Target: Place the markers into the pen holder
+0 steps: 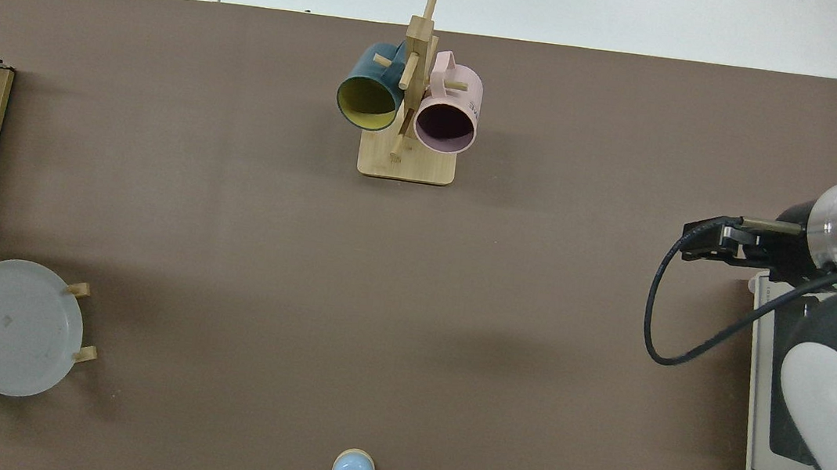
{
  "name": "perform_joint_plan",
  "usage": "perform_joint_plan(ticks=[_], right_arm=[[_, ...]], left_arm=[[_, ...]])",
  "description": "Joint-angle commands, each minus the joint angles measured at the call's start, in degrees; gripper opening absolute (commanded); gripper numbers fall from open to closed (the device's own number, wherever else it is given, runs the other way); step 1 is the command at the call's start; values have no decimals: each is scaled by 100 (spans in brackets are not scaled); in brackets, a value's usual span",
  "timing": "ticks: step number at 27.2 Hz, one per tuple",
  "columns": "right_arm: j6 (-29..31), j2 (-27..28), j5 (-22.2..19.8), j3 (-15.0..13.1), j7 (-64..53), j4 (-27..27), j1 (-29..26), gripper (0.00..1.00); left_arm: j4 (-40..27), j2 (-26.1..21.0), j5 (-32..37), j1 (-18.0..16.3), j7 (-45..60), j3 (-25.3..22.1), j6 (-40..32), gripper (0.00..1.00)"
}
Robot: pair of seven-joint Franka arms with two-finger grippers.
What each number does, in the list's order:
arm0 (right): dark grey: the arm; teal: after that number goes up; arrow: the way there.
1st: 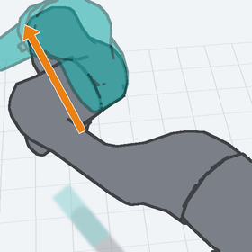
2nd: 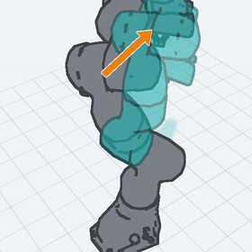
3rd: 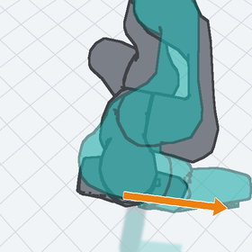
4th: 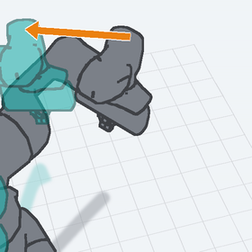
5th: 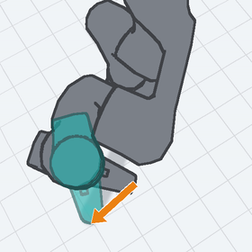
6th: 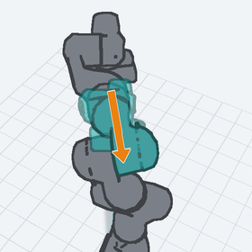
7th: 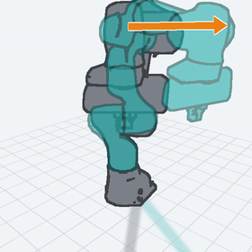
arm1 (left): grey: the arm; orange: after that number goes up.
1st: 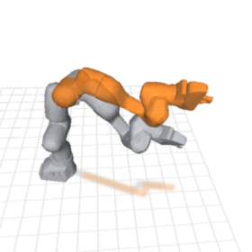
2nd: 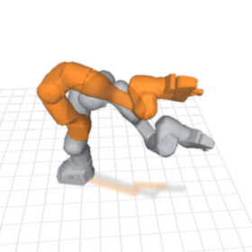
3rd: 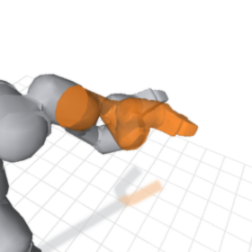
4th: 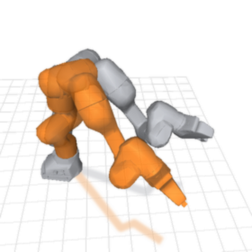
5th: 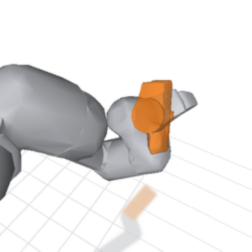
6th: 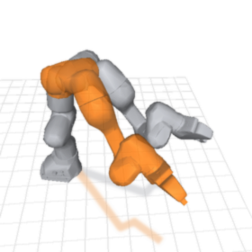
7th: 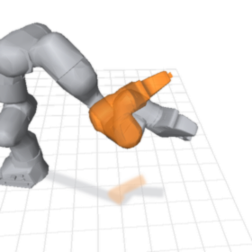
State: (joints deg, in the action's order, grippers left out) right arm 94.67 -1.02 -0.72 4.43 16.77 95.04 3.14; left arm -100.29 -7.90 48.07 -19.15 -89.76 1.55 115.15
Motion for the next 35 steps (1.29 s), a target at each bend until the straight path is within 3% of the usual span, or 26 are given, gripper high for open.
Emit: perform_joint_plan(ticks=[1,5,7,11,25,32,34,35], right_arm=[[34,-4,64,32,99,-20,-59,100],[34,-12,64,41,99,-20,-59,100],[34,-12,64,32,99,-20,-59,100],[34,-12,64,32,99,-20,-59,100],[34,-12,64,41,99,-20,-59,100],[34,-12,64,32,99,-20,-59,100],[34,-12,64,32,99,-20,-59,100],[34,-12,64,41,99,-20,-59,100]], left_arm=[[-122,87,-105,-71,-77,-15,130,0],[-105,87,-131,-71,-68,-24,139,20],[-87,79,-131,-71,-68,-32,166,41],[-60,70,-131,-71,-59,-76,166,56],[308,78,-140,17,-94,-85,87,81],[686,149,-236,166,-156,-112,-220,86],[861,158,-507,254,-156,-120,-422,99],[975,158,-683,280,-156,-138,-528,99]])
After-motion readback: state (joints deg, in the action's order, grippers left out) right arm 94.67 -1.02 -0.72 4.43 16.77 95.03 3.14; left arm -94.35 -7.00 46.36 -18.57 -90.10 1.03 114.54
